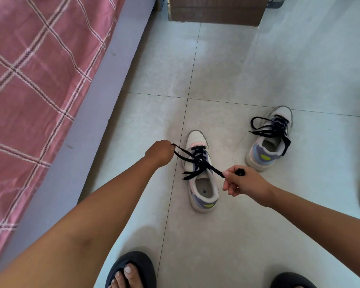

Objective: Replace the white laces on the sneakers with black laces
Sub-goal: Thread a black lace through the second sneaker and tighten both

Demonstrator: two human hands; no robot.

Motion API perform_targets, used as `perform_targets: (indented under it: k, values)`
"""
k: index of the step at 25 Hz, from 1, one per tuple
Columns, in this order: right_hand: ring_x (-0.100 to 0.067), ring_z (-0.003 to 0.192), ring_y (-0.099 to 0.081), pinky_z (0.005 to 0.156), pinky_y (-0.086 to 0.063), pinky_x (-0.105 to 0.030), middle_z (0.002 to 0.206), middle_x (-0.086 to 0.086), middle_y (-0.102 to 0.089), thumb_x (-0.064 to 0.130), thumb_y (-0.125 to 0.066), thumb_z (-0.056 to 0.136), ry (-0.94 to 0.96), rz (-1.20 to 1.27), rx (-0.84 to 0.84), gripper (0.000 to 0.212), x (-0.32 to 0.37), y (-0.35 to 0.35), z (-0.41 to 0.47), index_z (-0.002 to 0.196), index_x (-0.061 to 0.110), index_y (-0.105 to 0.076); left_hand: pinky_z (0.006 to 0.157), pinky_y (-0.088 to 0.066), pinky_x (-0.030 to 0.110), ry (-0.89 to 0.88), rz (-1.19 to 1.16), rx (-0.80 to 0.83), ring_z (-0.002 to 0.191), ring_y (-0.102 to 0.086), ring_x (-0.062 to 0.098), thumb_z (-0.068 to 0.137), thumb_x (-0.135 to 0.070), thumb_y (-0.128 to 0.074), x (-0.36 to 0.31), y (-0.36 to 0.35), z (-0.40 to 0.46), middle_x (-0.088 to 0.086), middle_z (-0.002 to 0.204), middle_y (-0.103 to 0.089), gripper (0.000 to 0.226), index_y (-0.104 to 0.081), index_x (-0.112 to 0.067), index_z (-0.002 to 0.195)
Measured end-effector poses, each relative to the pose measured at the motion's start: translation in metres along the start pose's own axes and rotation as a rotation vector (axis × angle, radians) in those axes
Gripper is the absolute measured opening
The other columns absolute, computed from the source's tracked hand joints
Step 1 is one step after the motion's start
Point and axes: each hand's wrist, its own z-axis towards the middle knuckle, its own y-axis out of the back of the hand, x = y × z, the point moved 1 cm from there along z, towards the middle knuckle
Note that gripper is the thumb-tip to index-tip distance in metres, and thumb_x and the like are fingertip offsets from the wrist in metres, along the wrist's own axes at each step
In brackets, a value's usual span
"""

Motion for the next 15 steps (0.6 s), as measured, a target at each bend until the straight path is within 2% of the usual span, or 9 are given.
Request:
perform_targets:
  k: [3,6,13,15]
  values:
    - [-0.013,0.044,-0.049,0.046,-0.041,-0.020,0.062,-0.011,-0.062,0.021,-0.048,0.098,0.047,-0.227,0.036,0.027,-0.001,0.006,-0.004,0.080,0.004,-0.058,0.072,-0.038,0.029,-0.025,0.207,-0.021,0.098,-0.057,0.028,0.102,-0.026,-0.031,0.008,-0.002,-0.005,0.009,0.113,-0.060,0.031,-0.058,-0.011,0.106]
    - [-0.011,0.044,-0.041,0.047,-0.037,-0.020,0.058,-0.008,-0.056,0.023,-0.044,0.099,0.092,-0.347,0.060,0.034,-0.001,0.012,-0.009,0.069,0.009,-0.051,0.072,-0.039,0.029,-0.026,0.300,-0.005,0.101,-0.058,0.029,0.101,-0.021,-0.033,0.017,-0.009,-0.005,0.009,0.115,-0.061,0.030,-0.058,-0.012,0.114]
    - [-0.012,0.048,-0.037,0.052,-0.034,-0.021,0.057,-0.005,-0.050,0.026,-0.041,0.100,0.037,-0.323,0.124,0.034,-0.006,0.025,-0.012,0.070,0.009,-0.045,0.067,-0.037,0.028,-0.070,0.411,-0.028,0.095,-0.059,0.027,0.101,-0.019,-0.033,0.023,-0.009,-0.004,0.007,0.109,-0.063,0.028,-0.058,-0.012,0.112]
    - [-0.013,0.049,-0.043,0.054,-0.037,-0.023,0.058,-0.006,-0.053,0.028,-0.042,0.100,-0.011,-0.150,0.097,0.032,0.000,0.027,-0.007,0.074,0.009,-0.048,0.066,-0.037,0.029,-0.081,0.399,0.010,0.088,-0.057,0.026,0.102,-0.024,-0.033,0.025,-0.007,-0.002,0.006,0.104,-0.063,0.029,-0.059,-0.013,0.108]
